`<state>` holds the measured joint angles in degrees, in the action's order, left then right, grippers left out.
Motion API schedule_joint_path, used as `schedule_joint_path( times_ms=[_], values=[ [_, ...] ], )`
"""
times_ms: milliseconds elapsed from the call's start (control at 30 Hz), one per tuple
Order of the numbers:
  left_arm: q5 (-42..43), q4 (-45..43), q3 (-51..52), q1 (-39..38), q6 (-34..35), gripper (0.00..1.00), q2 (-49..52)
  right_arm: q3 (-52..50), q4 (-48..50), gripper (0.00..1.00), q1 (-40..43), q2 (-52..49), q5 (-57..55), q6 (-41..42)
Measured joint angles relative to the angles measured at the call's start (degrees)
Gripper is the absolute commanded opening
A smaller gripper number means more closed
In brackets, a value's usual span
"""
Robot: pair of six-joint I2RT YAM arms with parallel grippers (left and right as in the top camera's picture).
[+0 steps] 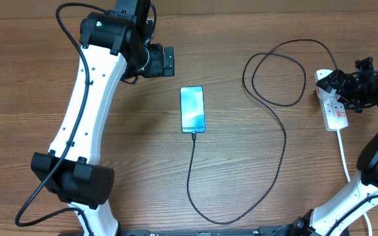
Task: Plug charger to phone and switch on socket
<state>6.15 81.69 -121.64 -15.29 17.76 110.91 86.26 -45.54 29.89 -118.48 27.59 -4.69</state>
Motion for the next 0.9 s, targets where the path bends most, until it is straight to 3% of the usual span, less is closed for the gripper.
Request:
schedule_joint_path(
  times_ms=[900],
  values=[
    [0.0, 0.0, 0.0, 0.0, 0.0, 1.0, 0.0, -0.1, 0.1, 1.0, 0.1, 0.0, 2.5, -0.2]
  ],
)
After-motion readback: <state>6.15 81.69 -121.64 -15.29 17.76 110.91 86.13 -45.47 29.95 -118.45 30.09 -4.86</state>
